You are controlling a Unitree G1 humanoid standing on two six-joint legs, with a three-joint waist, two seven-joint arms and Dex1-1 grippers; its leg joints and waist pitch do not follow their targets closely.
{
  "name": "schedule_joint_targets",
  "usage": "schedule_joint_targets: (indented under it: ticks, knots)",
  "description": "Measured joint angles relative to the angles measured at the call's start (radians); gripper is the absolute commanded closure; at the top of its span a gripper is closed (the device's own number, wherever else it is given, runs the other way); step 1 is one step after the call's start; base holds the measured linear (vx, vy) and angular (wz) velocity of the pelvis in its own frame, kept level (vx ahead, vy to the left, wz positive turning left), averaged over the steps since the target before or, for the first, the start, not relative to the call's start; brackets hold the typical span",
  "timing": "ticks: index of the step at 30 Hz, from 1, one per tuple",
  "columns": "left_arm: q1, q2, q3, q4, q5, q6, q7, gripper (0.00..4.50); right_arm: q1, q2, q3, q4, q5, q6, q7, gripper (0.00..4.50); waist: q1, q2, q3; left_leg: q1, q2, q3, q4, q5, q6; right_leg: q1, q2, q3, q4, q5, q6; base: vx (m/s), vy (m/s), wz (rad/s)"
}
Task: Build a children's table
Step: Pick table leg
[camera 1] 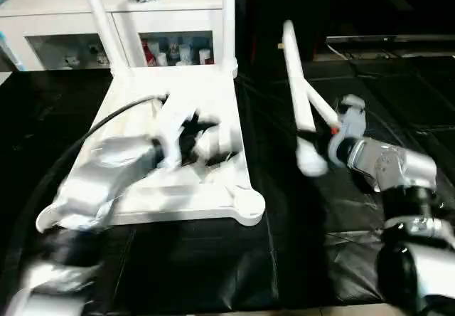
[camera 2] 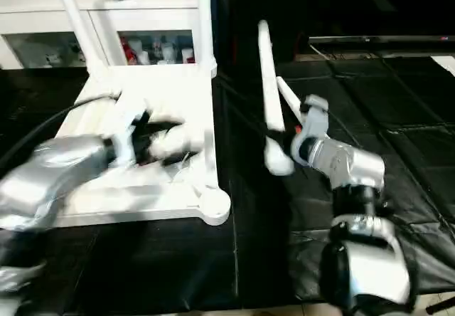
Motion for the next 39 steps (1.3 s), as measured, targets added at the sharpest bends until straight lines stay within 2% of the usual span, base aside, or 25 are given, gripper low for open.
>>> schedule_joint_targets:
  ticks: [3, 7, 13, 19, 24, 29, 33, 35, 37, 39]
  knots:
    - [-0.042, -0.059, 0.044, 0.048, -0.005, -0.016, 0.069, 0.0, 0.033, 0.022, -0.01, -0.068, 0.052, 0.012, 0.065, 2.62, 0.002, 0.0, 0.0, -0.002, 0.0, 0.0, 0.0, 0.001, 0.002, 0.0, 0.0, -0.001, 0.0, 0.0, 0.0, 0.0, 0.0, 0.0]
    - [-0.128, -0.162, 0.134, 0.104, -0.063, -0.01, 0.17, 0.0, 0.079, 0.063, 0.007, -0.184, 0.155, 0.045, 0.189, 2.63, 0.009, 0.0, 0.0, -0.001, 0.0, 0.0, 0.0, 0.002, 0.003, 0.001, -0.001, -0.001, 0.0, 0.0, 0.0, 0.0, 0.0, 0.0]
    - [-0.19, -0.267, 0.232, 0.164, -0.194, 0.037, 0.225, 0.0, 0.154, 0.078, 0.028, -0.325, 0.29, 0.086, 0.324, 2.63, 0.03, 0.0, 0.0, -0.002, 0.0, 0.0, 0.0, 0.002, 0.003, 0.0, -0.001, -0.002, -0.001, 0.0, 0.0, 0.0, 0.0, 0.0]
    - [-0.232, -0.327, 0.276, 0.17, -0.285, 0.09, 0.231, 0.0, 0.196, 0.078, 0.086, -0.405, 0.325, 0.139, 0.386, 2.63, 0.035, 0.0, 0.0, -0.003, 0.0, -0.001, 0.0, 0.004, 0.007, 0.0, -0.001, -0.002, -0.003, 0.0, 0.0, 0.0, 0.0, 0.0]
    - [-0.234, -0.352, 0.293, 0.156, -0.367, 0.149, 0.226, 0.0, 0.219, 0.072, 0.11, -0.444, 0.353, 0.145, 0.4, 2.63, 0.037, 0.0, 0.0, -0.004, 0.0, -0.001, 0.0, 0.003, 0.004, 0.0, -0.002, -0.003, -0.003, 0.0, 0.0, 0.0, 0.0, 0.0]
    - [-0.229, -0.361, 0.292, 0.126, -0.393, 0.174, 0.225, 0.0, 0.233, 0.064, 0.141, -0.466, 0.334, 0.12, 0.398, 2.63, 0.034, 0.0, 0.0, -0.004, 0.0, -0.001, 0.0, 0.003, 0.004, 0.0, -0.002, -0.003, -0.003, 0.0, 0.001, 0.0, 0.0, 0.0]
    - [-0.218, -0.359, 0.262, 0.118, -0.333, 0.17, 0.265, 0.0, 0.231, 0.072, 0.209, -0.478, 0.224, 0.015, 0.346, 2.63, 0.032, 0.0, 0.0, -0.004, 0.0, -0.001, 0.0, 0.003, 0.004, 0.0, -0.002, -0.003, -0.003, -0.001, 0.003, 0.0, 0.0, 0.0]
    - [-0.218, -0.375, 0.256, 0.125, -0.293, 0.156, 0.338, 0.28, 0.229, 0.079, 0.26, -0.477, 0.144, -0.057, 0.295, 2.63, 0.031, 0.0, 0.0, -0.004, 0.0, -0.002, 0.0, 0.003, 0.004, 0.0, -0.002, -0.003, -0.004, -0.003, 0.006, 0.0, 0.0, 0.0]
    - [-0.22, -0.394, 0.257, 0.141, -0.263, 0.13, 0.41, 0.35, 0.228, 0.078, 0.305, -0.476, 0.075, -0.119, 0.255, 2.63, 0.031, -0.001, 0.0, -0.005, -0.001, -0.002, 0.0, 0.003, 0.004, 0.0, -0.002, -0.003, -0.004, -0.002, 0.007, 0.0, 0.0, 0.0]
    - [-0.225, -0.41, 0.262, 0.153, -0.234, 0.103, 0.473, 0.61, 0.227, 0.079, 0.337, -0.475, 0.027, -0.16, 0.217, 2.63, 0.031, -0.001, 0.0, -0.007, -0.001, -0.002, 0.0, 0.003, 0.004, -0.001, -0.002, -0.003, -0.005, -0.001, 0.007, 0.0, 0.0, 0.0]
